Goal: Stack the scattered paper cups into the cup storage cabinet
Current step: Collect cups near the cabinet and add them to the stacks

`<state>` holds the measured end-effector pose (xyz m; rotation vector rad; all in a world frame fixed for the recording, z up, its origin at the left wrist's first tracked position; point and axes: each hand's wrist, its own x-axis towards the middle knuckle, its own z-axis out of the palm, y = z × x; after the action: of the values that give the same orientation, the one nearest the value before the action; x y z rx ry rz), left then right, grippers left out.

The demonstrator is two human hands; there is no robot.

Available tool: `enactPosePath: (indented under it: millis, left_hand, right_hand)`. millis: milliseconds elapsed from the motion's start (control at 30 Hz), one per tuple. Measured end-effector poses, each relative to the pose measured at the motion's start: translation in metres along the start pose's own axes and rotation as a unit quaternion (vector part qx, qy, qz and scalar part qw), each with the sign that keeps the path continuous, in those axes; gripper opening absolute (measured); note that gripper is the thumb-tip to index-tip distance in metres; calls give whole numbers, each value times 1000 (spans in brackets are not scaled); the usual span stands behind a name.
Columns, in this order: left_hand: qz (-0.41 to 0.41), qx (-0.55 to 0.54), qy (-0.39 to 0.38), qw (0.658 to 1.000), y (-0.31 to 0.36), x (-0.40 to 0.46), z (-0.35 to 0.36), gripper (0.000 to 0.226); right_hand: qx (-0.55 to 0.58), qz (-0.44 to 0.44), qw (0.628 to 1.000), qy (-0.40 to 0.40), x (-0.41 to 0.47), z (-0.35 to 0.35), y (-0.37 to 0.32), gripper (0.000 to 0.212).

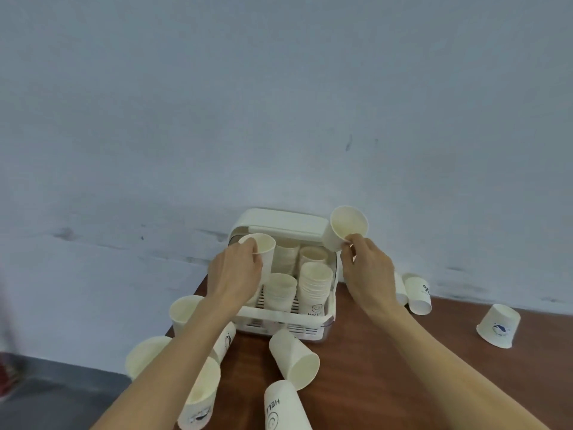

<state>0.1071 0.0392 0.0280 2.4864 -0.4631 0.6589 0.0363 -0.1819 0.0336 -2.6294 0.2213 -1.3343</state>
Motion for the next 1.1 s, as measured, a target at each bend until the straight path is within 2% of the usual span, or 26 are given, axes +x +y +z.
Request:
enactPosePath:
  millis: [100, 267, 500, 700, 867, 1100]
  left_hand:
    - [-14, 9, -4, 1000, -18, -2, 10, 16]
    - [4, 20, 16, 1000, -34, -8, 27, 16]
    - [24, 82, -26, 996, -46, -9, 40, 9]
    - [38, 139, -89, 986, -45, -12, 40, 23]
    - [26, 151, -123, 980, -38, -18, 38, 29]
    - [27, 121, -85, 989, -27, -24, 34, 24]
  right_hand:
    - [33, -29, 999, -16, -8, 10, -18, 14]
    - [21, -60, 990, -123, -21, 35, -37, 20]
    - [-19, -71, 966, -247, -28, 62, -50, 22]
    - [-54, -61, 956, -281, -32, 69, -58, 15]
    - [-70, -38, 947, -310, -26, 69, -66, 20]
    - [-65, -2, 926, -372, -25, 71, -75, 13]
